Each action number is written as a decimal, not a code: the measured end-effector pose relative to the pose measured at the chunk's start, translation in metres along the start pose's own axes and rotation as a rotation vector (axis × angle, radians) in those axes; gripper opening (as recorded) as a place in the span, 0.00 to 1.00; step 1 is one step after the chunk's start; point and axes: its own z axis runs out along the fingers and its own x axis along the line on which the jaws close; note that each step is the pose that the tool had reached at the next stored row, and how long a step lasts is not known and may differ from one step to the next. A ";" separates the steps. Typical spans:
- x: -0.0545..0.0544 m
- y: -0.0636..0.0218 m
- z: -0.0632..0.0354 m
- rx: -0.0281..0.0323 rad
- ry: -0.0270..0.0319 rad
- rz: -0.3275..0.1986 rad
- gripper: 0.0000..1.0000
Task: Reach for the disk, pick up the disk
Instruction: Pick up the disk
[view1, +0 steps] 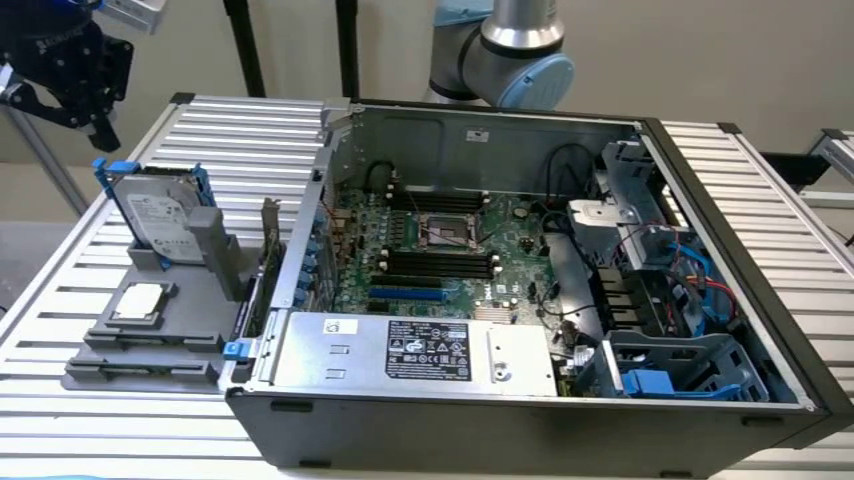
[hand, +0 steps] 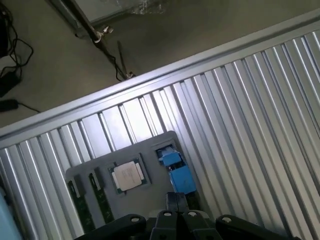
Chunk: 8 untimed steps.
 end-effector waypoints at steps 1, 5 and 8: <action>0.000 0.0000 0.0004 -0.0002 0.0004 -0.016 0.11; 0.000 0.0001 0.0024 0.0002 0.0020 -0.078 0.11; -0.001 0.0004 0.0040 0.0006 0.0032 -0.115 0.11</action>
